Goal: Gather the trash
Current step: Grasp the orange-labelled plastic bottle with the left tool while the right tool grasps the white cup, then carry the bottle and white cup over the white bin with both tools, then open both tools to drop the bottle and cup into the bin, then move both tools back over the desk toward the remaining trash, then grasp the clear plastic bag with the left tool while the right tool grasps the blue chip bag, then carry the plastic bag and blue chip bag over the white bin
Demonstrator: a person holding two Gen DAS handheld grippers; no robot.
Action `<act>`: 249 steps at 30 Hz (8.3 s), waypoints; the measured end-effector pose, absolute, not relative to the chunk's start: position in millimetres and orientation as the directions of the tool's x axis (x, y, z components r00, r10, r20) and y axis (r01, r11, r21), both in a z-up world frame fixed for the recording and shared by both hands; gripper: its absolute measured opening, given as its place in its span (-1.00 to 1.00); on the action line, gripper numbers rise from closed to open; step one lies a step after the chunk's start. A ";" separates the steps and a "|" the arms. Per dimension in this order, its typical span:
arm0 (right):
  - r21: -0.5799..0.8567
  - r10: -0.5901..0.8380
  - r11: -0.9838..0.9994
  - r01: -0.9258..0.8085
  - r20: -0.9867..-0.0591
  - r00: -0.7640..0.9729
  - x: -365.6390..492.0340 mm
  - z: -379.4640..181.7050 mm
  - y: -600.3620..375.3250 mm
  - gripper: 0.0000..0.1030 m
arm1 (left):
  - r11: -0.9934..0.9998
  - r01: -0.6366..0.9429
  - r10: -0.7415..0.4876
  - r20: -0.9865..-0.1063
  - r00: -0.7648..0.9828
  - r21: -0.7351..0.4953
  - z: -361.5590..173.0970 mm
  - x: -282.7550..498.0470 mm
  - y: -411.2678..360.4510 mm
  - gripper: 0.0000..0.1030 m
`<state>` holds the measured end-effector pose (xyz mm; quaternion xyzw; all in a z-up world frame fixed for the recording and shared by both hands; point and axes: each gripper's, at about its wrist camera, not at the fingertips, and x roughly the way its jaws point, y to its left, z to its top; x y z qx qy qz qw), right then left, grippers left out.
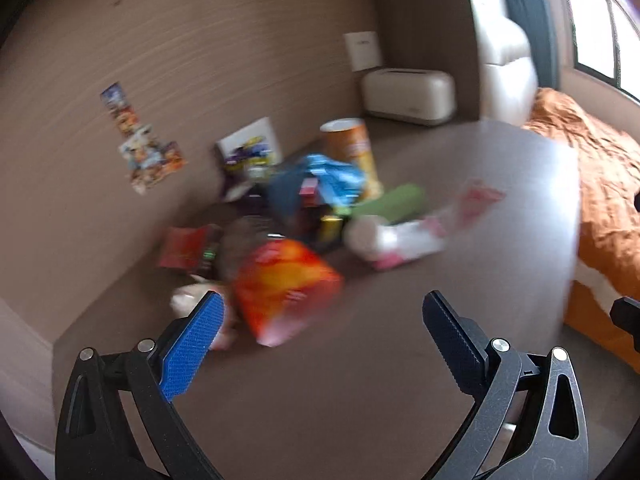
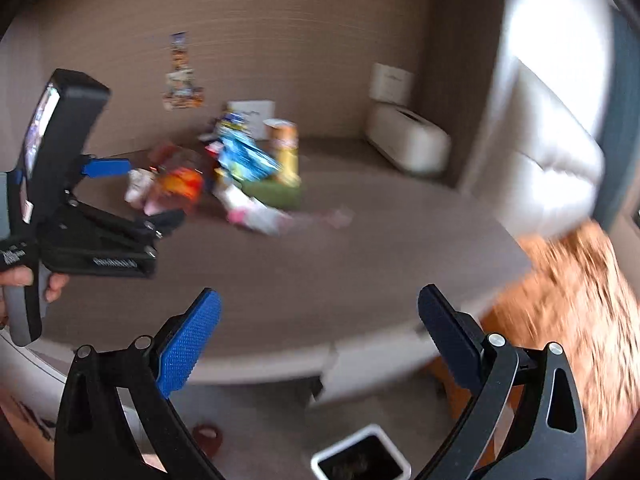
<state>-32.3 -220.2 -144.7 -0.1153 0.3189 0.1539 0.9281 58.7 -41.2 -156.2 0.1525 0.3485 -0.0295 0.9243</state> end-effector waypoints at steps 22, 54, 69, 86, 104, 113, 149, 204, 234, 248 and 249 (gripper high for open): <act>-0.221 0.227 0.805 -0.550 -0.742 0.631 94.9 -204.5 -88.5 0.15 | 0.944 0.227 0.009 -0.705 0.710 0.240 -190.9 139.8 26.6 0.44; -0.074 0.261 0.910 -0.407 -0.660 0.704 16.3 -133.8 -172.4 -0.38 | 0.948 0.307 -0.151 -0.722 0.675 0.088 -134.4 91.2 22.1 -0.97; -0.053 0.100 0.978 -0.201 -0.730 0.676 -72.1 -151.5 -299.1 -0.37 | 0.784 0.614 -0.352 -0.747 0.565 0.095 -131.8 12.6 -139.4 -0.97; 0.214 0.084 0.965 0.148 -0.794 0.603 -114.4 -261.7 -442.7 -0.37 | 0.554 0.832 -0.363 -0.912 0.194 -0.044 -293.0 -14.6 -313.8 -0.96; 0.313 0.113 0.872 0.376 -0.877 0.467 -87.3 -519.0 -489.7 -0.37 | 0.509 0.858 -0.192 -0.981 0.041 -0.064 -549.7 -16.0 -388.5 -0.96; 0.230 0.035 0.880 0.415 -0.903 0.428 -96.0 -557.3 -494.4 0.93 | 0.526 0.841 -0.153 -0.987 -0.056 -0.130 -608.5 -14.3 -390.6 0.86; 0.156 -0.127 0.876 0.455 -0.838 0.531 -153.8 -324.8 -462.0 0.93 | 0.549 0.836 -0.360 -0.907 0.220 -0.015 -341.4 -40.8 -350.6 0.90; -0.015 0.223 0.945 -0.328 -0.703 0.675 82.5 -139.7 -38.0 0.92 | 0.985 0.163 -0.072 -0.702 0.709 0.064 -166.4 118.3 94.6 0.90; -0.006 0.200 0.967 -0.256 -0.608 0.769 59.8 -85.8 -81.3 0.61 | 0.968 0.252 -0.166 -0.707 0.687 0.017 -127.3 114.5 77.5 0.09; 0.022 0.068 0.997 -0.069 -0.603 0.795 -25.8 -69.4 -214.9 0.62 | 0.863 0.499 -0.314 -0.693 0.649 0.077 -97.4 59.7 -72.4 0.09; 0.022 0.053 0.999 -0.050 -0.607 0.793 -33.9 -71.7 -226.8 0.62 | 0.851 0.518 -0.324 -0.696 0.640 0.080 -99.0 55.6 -84.0 0.09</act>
